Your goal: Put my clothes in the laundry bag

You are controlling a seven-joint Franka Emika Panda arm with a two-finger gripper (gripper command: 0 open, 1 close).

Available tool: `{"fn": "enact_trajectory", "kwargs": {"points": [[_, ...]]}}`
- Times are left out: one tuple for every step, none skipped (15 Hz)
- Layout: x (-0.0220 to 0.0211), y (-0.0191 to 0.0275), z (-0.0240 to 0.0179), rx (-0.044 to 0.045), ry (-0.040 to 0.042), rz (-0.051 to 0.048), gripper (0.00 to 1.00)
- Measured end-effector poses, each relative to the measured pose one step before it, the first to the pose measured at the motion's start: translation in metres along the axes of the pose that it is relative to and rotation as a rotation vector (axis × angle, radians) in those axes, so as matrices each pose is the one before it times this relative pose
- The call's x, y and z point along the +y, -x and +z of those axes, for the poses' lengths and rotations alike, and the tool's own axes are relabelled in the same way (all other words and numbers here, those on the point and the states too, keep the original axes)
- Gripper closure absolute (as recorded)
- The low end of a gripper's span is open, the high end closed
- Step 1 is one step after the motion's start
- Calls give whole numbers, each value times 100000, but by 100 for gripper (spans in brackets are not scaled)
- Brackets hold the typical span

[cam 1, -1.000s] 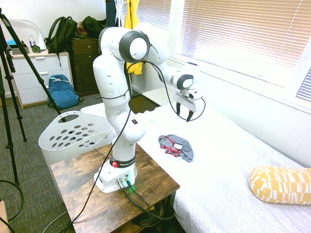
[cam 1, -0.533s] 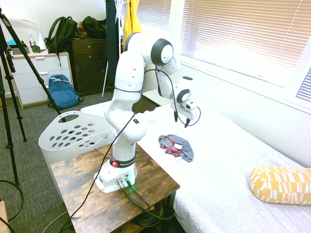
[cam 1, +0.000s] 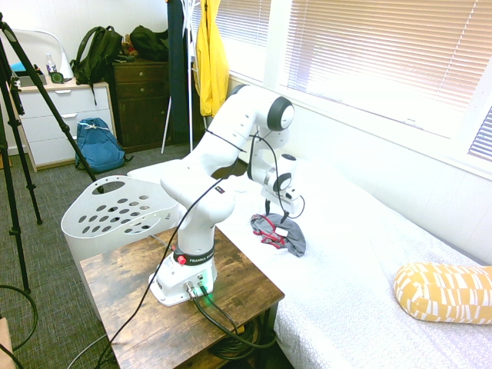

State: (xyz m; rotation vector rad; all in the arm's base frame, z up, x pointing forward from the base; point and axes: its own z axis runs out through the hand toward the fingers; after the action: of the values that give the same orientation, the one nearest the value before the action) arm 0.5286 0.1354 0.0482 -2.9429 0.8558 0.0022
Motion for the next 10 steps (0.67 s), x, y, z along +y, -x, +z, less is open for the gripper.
{"fn": "enact_trajectory", "kwargs": {"points": [[411, -165, 2289, -988, -29, -1080, 0], [102, -44, 1767, -981, -184, -890, 0], [-109, -14, 1277, -987, -219, -746, 0], [-143, -152, 1024, -627, -332, -267, 0], [-132, -191, 637, -233, -369, -14, 100], [-60, -145, 345, -131, -321, -127, 100], [-50, -185, 57, 76, -353, 122, 100], [5, -168, -52, 135, -217, 245, 100], [4, -81, -31, -5, -219, -28, 100], [18, 13, 30, -120, -105, -108, 100]]}}
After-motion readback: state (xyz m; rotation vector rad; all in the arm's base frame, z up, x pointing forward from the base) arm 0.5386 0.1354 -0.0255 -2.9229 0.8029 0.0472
